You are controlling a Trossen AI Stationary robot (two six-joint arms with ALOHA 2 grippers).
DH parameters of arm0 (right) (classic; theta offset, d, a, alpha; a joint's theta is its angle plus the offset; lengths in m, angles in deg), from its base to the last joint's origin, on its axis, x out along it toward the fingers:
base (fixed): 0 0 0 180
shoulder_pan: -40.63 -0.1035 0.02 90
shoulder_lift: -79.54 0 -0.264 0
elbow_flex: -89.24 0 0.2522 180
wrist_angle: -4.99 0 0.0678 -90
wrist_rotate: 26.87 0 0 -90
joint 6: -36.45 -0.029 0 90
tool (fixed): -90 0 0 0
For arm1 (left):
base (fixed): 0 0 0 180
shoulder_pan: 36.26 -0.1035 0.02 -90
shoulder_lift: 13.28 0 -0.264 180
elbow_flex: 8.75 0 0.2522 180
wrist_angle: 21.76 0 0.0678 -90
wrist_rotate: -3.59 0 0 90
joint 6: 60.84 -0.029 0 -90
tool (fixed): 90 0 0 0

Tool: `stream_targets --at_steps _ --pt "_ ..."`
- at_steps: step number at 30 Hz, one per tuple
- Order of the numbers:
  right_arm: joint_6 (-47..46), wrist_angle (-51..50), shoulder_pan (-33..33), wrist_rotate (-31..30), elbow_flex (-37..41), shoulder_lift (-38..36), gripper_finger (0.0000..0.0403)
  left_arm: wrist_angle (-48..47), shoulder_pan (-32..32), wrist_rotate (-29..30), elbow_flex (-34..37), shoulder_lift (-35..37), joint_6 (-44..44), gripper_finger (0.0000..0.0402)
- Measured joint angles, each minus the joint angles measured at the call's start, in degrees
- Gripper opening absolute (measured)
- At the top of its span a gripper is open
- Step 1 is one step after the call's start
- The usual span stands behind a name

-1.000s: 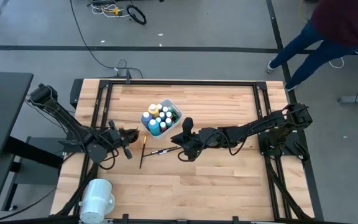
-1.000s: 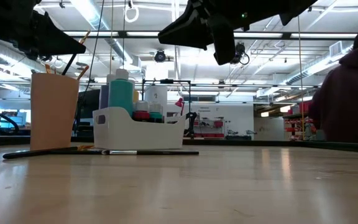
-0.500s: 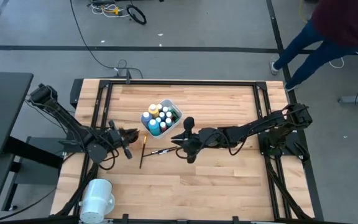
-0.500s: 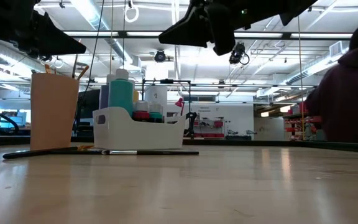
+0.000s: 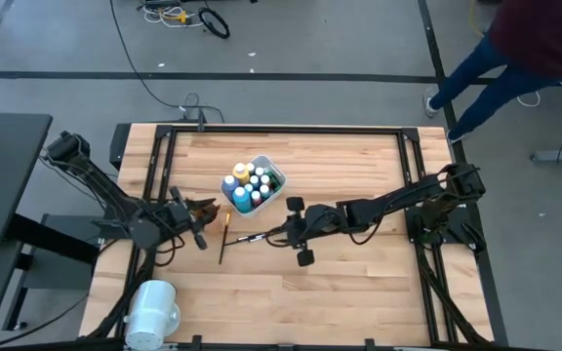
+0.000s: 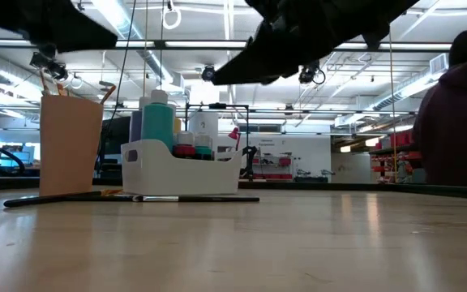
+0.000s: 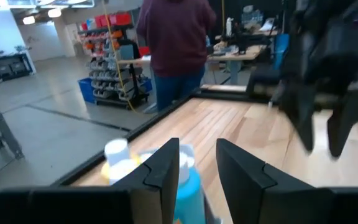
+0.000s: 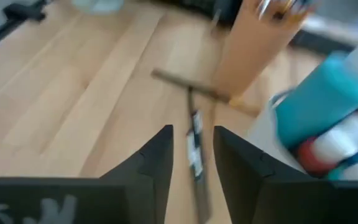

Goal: Pick & Place Paint Supplies
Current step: Put the bottom black silver paintbrush into the orange cup

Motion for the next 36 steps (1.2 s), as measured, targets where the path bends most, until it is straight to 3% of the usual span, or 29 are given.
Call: stream_targets --at_steps 6,10,16,32,36 --pt "-1.9 0.0 1.3 1.6 0.0 4.6 0.0141 6.6 0.0 -5.3 -1.5 0.0 -7.6 0.0116" --pt "-2.0 0.2 2.4 5.2 0.0 8.8 0.0146 5.8 0.0 -6.6 -1.5 0.0 -6.3 0.0116" --pt "-1.9 1.1 4.0 5.7 0.0 12.7 0.0146 5.8 0.0 -6.6 -1.5 -0.2 -5.8 0.0116" --pt "-5.0 -5.5 7.8 8.2 0.1 13.2 0.0146 5.7 0.0 -7.5 -1.5 -0.1 -4.7 0.0116" --pt "-5.2 -0.1 7.7 9.9 3.1 13.2 0.0136 5.7 0.0 -7.5 -1.5 -0.1 -4.5 0.0116"
